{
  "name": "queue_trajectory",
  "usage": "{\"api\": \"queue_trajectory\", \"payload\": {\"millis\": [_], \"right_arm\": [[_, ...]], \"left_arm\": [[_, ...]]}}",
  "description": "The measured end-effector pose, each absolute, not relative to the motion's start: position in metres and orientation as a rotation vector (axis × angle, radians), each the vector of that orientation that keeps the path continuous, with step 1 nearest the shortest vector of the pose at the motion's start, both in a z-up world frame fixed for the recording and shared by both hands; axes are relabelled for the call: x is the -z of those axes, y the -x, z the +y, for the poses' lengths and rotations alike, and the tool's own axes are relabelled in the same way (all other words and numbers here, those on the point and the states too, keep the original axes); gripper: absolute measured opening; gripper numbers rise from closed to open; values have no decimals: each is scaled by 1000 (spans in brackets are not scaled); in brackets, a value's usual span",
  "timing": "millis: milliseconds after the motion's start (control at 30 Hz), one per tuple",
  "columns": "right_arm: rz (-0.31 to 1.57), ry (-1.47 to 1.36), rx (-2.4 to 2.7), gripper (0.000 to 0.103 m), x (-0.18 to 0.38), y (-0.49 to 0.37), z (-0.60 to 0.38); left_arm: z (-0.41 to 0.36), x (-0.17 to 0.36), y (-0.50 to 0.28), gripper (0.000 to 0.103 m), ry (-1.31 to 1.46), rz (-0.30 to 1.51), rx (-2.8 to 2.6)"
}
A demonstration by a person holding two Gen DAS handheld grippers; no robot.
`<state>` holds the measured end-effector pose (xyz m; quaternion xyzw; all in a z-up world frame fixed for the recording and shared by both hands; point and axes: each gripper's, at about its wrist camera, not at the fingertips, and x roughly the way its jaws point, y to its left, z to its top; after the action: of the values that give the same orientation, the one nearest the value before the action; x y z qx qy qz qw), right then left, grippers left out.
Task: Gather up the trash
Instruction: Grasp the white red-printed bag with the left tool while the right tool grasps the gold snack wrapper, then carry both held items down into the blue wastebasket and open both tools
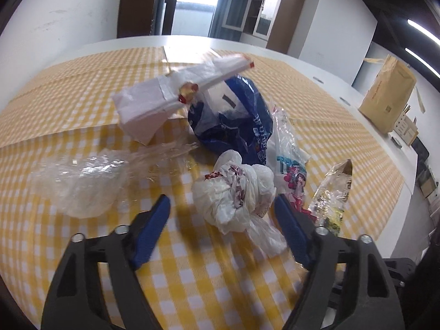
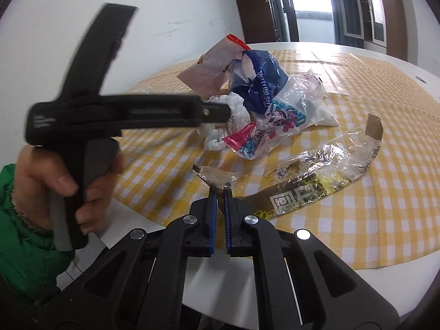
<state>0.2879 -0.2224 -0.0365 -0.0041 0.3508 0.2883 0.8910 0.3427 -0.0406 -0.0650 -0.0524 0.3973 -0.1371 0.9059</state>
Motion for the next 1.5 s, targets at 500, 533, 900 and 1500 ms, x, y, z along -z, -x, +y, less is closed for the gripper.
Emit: {"api": "queue_trajectory", "payload": {"millis": [500, 533, 900, 1500], "right_arm": [[672, 1, -594, 4, 14, -231, -234], [664, 4, -598, 4, 11, -225, -233], [574, 28, -657, 4, -25, -135, -228], [617, 34, -815, 4, -40, -21, -231]], "left_arm": [[-23, 46, -244, 37, 176, 669, 302], [-20, 44, -235, 37, 185, 661, 307], [-7, 33, -136, 37, 169, 602, 368], [15, 69, -46, 37, 147, 691, 387]]}}
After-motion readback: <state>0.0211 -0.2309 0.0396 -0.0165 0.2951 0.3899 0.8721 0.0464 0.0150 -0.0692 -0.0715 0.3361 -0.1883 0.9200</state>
